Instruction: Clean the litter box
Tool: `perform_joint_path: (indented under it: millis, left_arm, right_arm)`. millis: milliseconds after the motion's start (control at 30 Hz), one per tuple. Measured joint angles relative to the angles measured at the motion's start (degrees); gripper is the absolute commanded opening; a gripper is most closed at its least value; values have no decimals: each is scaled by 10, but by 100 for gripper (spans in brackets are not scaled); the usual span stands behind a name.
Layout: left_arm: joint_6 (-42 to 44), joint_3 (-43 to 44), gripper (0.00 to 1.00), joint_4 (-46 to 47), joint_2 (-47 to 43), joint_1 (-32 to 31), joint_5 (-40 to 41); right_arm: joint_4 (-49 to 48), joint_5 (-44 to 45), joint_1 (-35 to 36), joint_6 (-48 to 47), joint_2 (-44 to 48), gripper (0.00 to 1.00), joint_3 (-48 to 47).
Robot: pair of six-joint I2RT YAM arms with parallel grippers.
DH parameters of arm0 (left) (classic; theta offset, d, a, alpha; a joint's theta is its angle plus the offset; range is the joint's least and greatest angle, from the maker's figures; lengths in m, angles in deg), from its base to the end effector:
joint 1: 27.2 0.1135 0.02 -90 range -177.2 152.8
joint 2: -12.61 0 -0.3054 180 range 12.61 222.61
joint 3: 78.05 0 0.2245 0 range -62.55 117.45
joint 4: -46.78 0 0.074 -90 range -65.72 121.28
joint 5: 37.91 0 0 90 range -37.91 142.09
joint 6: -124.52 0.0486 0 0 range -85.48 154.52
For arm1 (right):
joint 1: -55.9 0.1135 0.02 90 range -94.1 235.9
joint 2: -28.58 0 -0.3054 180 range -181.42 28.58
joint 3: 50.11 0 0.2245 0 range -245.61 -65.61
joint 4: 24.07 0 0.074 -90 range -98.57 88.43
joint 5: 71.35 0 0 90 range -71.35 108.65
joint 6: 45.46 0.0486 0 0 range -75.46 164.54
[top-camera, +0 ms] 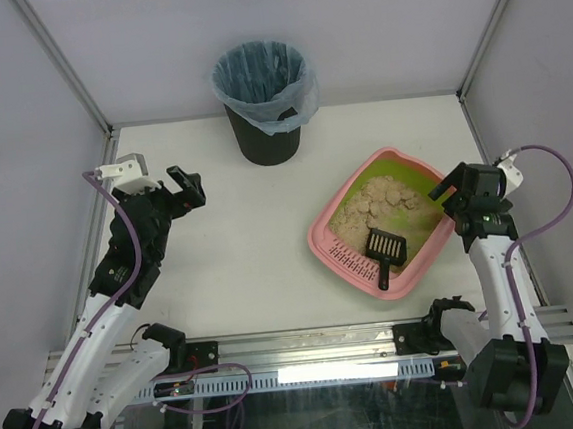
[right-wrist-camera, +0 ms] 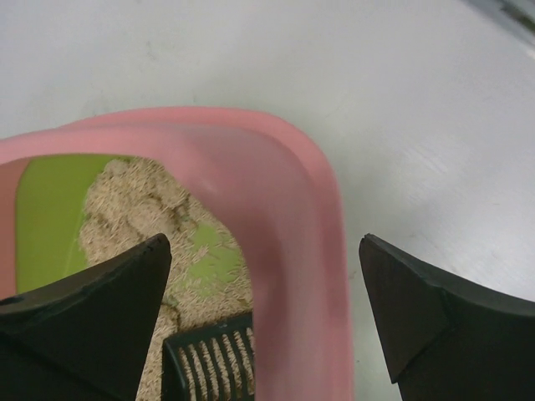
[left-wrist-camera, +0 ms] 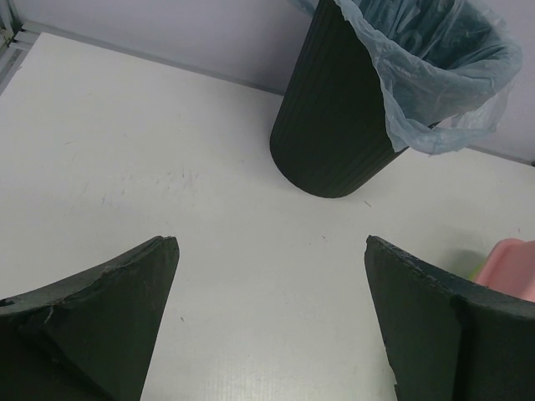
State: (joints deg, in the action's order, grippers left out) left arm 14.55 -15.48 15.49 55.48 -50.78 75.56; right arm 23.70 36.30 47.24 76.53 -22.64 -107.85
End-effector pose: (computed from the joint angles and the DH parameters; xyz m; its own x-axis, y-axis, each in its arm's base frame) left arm 0.1211 -0.0317 0.3731 -0.1763 -0.2649 -0.9480 -0.0541 0.9643 -0.2594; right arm 0.1384 -0.0360 0.2977 -0.3574 0.5651 -0.7436 0.6582 0.7173 0.2287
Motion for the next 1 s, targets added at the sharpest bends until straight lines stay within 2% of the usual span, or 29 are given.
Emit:
perform_joint_path:
  millis: [133, 367, 600, 800, 1000]
  left_arm:
    - [0, 0, 99, 0, 2, 0, -6]
    - [-5, 0, 99, 0, 13, 0, -26]
    - [-37, -9, 99, 5, 41, 0, -50]
    - [-61, -30, 99, 10, 54, 0, -83]
    - [-70, -49, 99, 30, 78, 0, -133]
  right_arm:
    - [-41, -105, -4, -12, -21, 95, 16]
    - [-76, -150, 19, -81, -56, 95, 11]
    - [-102, -139, 144, -138, -133, 95, -28]
    - [-118, -137, 253, -138, -178, 95, -51]
    - [-141, -136, 336, -127, -287, 95, -134]
